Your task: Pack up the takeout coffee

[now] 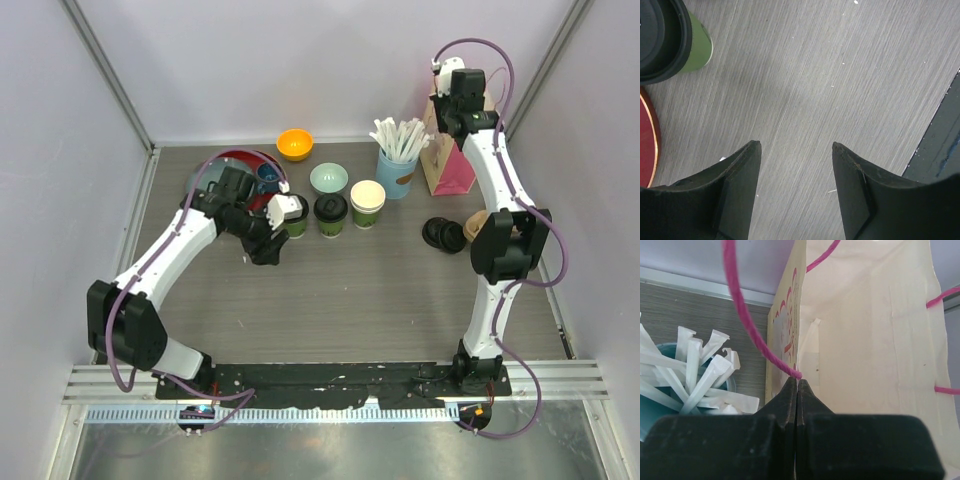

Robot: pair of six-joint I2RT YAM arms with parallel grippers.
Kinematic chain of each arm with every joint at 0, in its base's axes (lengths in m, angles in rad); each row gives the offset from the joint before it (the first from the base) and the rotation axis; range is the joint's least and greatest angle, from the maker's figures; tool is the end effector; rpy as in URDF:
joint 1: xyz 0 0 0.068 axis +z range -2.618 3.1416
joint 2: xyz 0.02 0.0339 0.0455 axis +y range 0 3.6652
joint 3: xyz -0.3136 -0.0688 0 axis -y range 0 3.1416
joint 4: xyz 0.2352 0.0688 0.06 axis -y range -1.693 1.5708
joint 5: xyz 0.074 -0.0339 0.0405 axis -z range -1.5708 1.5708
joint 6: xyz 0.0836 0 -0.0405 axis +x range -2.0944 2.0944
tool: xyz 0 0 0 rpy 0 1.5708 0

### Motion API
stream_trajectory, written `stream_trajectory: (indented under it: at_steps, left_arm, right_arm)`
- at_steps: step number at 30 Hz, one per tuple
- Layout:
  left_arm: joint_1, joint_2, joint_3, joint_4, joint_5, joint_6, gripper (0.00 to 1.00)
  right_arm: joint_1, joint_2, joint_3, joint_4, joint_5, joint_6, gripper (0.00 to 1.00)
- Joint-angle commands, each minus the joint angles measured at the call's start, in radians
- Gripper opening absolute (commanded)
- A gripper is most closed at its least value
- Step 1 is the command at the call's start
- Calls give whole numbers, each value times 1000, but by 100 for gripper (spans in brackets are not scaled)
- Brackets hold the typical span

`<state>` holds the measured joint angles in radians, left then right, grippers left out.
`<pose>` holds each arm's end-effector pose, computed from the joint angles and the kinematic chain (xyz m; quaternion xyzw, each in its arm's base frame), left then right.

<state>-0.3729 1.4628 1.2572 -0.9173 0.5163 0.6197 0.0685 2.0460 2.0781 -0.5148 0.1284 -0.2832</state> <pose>0.2571 -0.1449 0.3038 0.4988 0.8020 -0.2206 0.2437 0.5351 0.0260 0.3870 -0.1167 0.8465 -0.1099 0.5077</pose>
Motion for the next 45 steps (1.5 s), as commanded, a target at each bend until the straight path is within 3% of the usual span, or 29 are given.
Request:
stream_trajectory:
  at_steps: [1, 7, 12, 18, 23, 27, 32, 36, 41, 44, 45]
  left_arm:
    - [-1, -50, 73, -51, 8, -57, 63]
    - [25, -61, 123, -55, 1, -146, 63]
    - [74, -64, 162, -31, 1, -242, 64]
    - [230, -61, 199, 116, 30, -452, 65]
    - [359, -52, 229, 219, 53, -639, 66]
    - [368, -55, 252, 216, 25, -646, 66]
    - [445, -79, 239, 251, 14, -702, 66]
    - [515, -110, 213, 305, 21, -761, 66]
    - [589, -104, 214, 324, 5, -750, 68]
    - [600, -79, 245, 279, 112, -771, 68]
    - [600, -79, 248, 273, 210, -784, 68]
  right_arm:
    - [-10, -128, 71, 105, 88, -79, 1]
    - [-9, -277, 56, 196, 82, -117, 1]
    - [-10, -437, 24, 193, -38, -128, 1]
    - [7, -604, 42, 42, -487, -64, 1]
    - [151, -693, 24, -71, -672, -120, 1]
    - [293, -705, 5, -175, -799, -213, 1]
    - [580, -634, -4, -395, -728, -382, 1]
    - [712, -604, -15, -511, -740, -493, 1]
    - [760, -621, -195, -496, -759, -588, 1]
    - [789, -621, -316, -476, -835, -728, 1]
    - [795, -612, -343, -455, -855, -753, 1]
